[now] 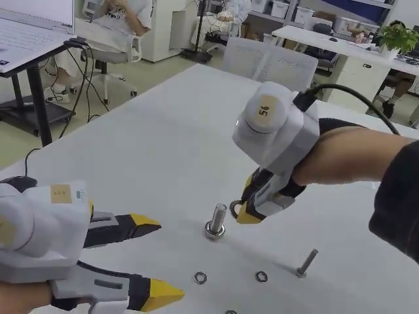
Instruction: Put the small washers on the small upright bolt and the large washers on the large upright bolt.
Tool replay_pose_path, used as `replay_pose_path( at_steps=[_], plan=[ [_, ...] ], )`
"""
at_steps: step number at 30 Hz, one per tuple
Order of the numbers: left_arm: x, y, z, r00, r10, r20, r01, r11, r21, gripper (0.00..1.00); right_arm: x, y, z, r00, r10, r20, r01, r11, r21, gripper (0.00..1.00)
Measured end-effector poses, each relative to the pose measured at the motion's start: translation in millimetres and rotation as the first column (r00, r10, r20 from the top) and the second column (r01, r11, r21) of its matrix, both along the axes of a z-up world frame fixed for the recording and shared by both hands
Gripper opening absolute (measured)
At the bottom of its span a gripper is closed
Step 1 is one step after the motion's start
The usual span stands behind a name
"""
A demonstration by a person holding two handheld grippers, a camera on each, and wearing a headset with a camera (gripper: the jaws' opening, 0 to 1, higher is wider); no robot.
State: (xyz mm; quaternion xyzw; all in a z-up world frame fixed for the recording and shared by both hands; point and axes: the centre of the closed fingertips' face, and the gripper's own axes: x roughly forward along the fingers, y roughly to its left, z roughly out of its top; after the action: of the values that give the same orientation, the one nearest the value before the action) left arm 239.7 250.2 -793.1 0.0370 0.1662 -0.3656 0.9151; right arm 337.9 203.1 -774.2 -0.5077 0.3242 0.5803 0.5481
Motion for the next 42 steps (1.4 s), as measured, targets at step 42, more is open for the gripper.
replay_pose_path(
  at_steps=[42],
  plan=[
    [3.5, 9.8, -7.5, 0.998, 0.061, -0.029, -0.063, 0.997, -0.054, 0.76, 12.1, 25.0, -23.5, 0.998, 0.062, -0.034, -0.064, 0.996, -0.062, 0.23]
  ],
)
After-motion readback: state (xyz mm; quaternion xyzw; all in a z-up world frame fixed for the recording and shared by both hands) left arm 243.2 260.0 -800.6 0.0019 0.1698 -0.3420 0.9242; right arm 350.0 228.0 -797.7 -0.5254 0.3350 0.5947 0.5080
